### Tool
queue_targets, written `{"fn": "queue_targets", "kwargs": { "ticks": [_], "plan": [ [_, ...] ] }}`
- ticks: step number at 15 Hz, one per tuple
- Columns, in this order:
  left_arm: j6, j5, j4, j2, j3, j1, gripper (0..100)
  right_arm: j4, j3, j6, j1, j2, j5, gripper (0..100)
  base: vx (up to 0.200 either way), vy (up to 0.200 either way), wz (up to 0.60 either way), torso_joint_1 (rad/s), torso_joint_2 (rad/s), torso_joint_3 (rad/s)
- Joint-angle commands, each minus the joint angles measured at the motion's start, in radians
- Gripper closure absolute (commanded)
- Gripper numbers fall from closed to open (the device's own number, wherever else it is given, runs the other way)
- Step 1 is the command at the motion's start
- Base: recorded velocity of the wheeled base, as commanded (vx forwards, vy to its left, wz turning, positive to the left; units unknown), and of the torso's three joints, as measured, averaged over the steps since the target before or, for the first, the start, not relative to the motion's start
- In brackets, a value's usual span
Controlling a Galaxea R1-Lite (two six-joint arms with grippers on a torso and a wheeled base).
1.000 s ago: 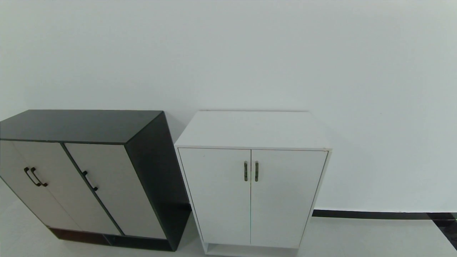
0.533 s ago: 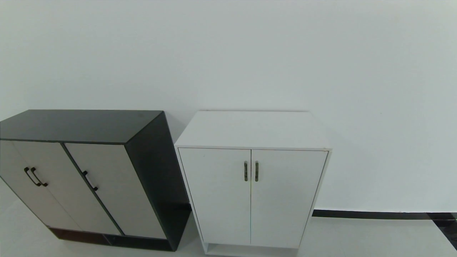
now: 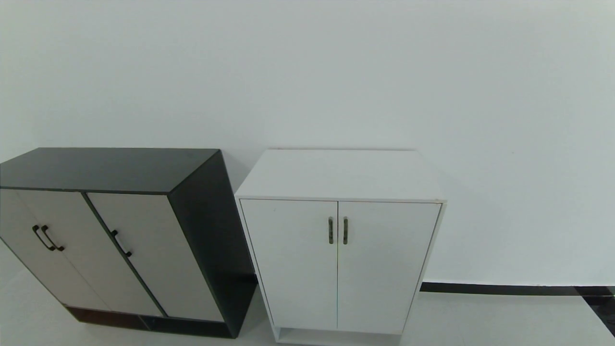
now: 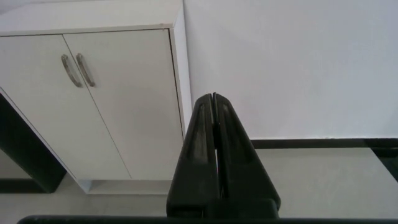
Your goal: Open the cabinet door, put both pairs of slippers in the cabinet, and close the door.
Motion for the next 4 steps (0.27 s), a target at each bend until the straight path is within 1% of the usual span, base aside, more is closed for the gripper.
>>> {"fn": "queue_targets", "kwargs": {
  "ticks": [1, 4],
  "plan": [
    [-0.001, 0.0, 0.0, 0.001, 0.0, 0.0, 100, 0.0, 0.0, -0.002, 0.0, 0.002, -0.001, 100, 0.0, 0.0, 0.0, 0.0, 0.0, 0.0],
    [-0.001, 0.0, 0.0, 0.001, 0.0, 0.0, 100, 0.002, 0.0, -0.006, 0.0, 0.002, 0.001, 100, 0.0, 0.0, 0.0, 0.0, 0.0, 0.0]
  ]
}}
